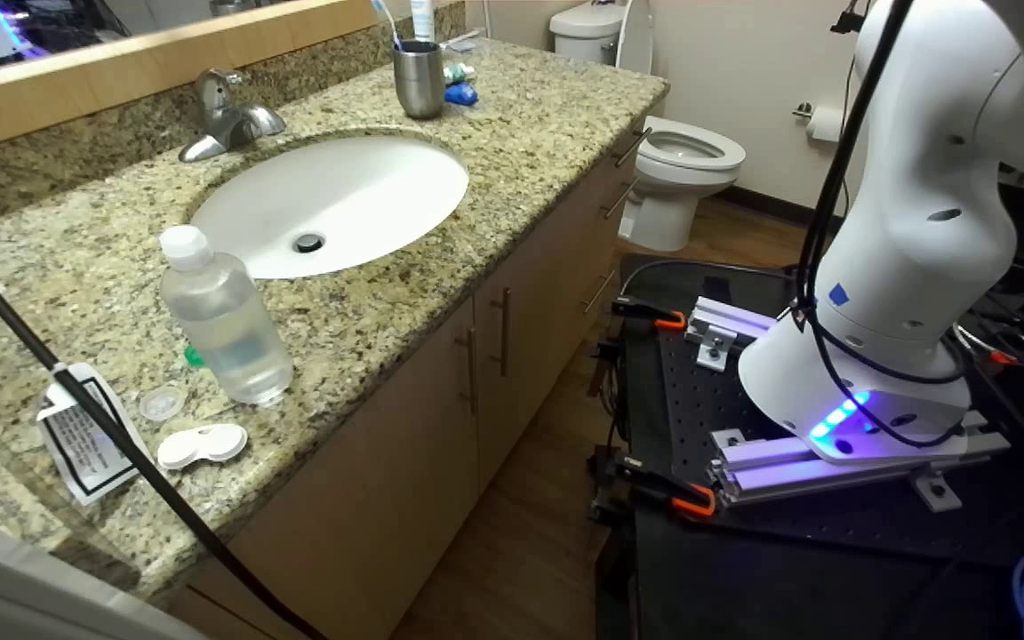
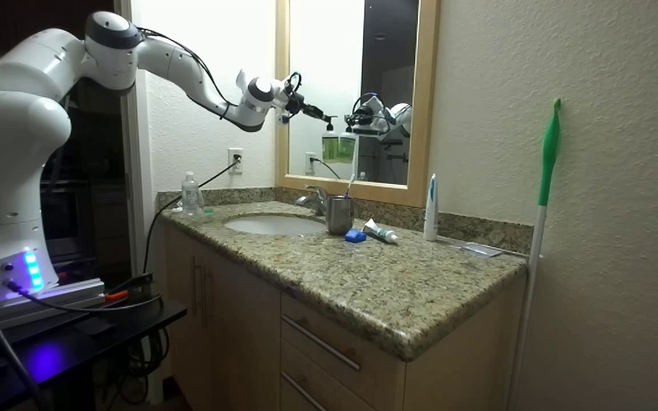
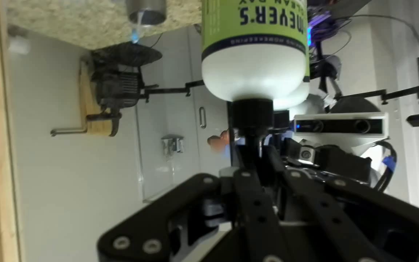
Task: Move the pump bottle to the right
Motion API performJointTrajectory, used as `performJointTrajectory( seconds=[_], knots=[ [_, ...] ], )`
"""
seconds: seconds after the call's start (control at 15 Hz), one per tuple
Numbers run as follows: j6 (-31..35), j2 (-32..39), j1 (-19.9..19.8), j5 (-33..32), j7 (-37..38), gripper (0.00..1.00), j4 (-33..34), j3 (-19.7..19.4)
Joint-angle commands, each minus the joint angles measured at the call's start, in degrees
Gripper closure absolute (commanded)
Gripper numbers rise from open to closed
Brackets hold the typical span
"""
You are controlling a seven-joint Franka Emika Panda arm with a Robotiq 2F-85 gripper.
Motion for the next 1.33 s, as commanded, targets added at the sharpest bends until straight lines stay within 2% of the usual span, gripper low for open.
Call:
performJointTrajectory(
  seconds=[0.0, 0.2, 0.33, 0.47, 0.93, 1.07, 1.27],
  knots=[
    [-5.96, -4.33, 2.62, -3.83, -4.76, 0.97, -3.57, -6.1],
    [-13.38, -8.4, 0.48, -5.64, -12.81, 0.97, -4.77, -3.03],
    [-17.05, -8.86, -0.36, -4.51, -15.58, 0.97, -5.52, -1.74],
    [-17.56, -8.73, -0.96, -2.5, -15.26, 0.97, -6.78, -0.26],
    [-10.93, -3.95, -2.98, 2.68, -9.22, 0.97, -11.18, 3.83],
    [-5.81, -1.34, -4.38, 2.3, -5.98, 0.97, -11.81, 5.26],
    [1.53, 4.88, -5.25, 5.97, -1.52, 0.97, -10.3, 5.94]
  ],
)
